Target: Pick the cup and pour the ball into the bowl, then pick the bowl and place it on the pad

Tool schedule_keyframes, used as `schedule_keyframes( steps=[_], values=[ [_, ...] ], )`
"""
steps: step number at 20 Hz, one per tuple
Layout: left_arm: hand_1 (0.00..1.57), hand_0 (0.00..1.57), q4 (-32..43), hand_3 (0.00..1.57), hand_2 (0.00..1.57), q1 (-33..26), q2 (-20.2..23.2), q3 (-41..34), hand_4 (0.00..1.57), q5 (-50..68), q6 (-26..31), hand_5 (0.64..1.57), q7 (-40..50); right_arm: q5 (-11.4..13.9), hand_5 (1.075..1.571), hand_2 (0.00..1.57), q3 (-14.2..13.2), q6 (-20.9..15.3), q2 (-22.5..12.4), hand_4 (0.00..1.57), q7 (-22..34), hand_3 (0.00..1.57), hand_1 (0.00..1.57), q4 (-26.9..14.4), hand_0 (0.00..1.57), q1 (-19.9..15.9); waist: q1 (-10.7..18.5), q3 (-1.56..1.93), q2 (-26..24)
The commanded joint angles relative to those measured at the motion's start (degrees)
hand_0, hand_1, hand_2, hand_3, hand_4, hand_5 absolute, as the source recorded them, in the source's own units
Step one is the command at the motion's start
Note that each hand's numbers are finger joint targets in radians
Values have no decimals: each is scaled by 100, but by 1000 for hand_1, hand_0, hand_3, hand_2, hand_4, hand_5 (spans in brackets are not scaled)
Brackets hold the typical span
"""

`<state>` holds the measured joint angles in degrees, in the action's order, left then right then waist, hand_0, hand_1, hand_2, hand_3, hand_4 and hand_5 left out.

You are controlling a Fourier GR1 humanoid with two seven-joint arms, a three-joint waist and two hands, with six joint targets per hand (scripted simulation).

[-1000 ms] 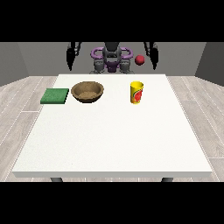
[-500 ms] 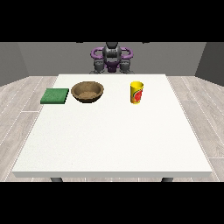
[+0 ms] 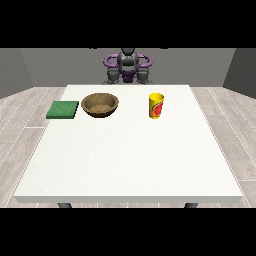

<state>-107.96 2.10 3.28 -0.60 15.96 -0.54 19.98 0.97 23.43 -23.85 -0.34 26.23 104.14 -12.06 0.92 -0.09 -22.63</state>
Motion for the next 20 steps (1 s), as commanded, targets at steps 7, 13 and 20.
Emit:
schedule_keyframes(
  steps=[7, 13, 20],
  values=[
    [0, 0, 629, 0, 0, 1674, 362, -630, 0, -433, 6, 1507, -1286, 116, 1569, 0, -372, 418, -224, 0, -832, 0, 0, -146, 0, -1205, -622, 12, 2696],
    [0, 0, 1422, 0, 0, 2473, 968, -1107, 0, -709, 86, 1456, -1900, -208, 1569, 0, -888, 850, -364, 0, -1126, 0, 0, 6, 0, -1756, -954, 10, 3500],
    [0, 0, 2981, 0, 0, 2026, 706, -1248, 0, -914, 267, 1417, -3637, -240, 1569, 0, -993, 1107, -510, 0, -919, 0, 0, 554, 0, -1579, -1126, 6, 3664]
  ],
)
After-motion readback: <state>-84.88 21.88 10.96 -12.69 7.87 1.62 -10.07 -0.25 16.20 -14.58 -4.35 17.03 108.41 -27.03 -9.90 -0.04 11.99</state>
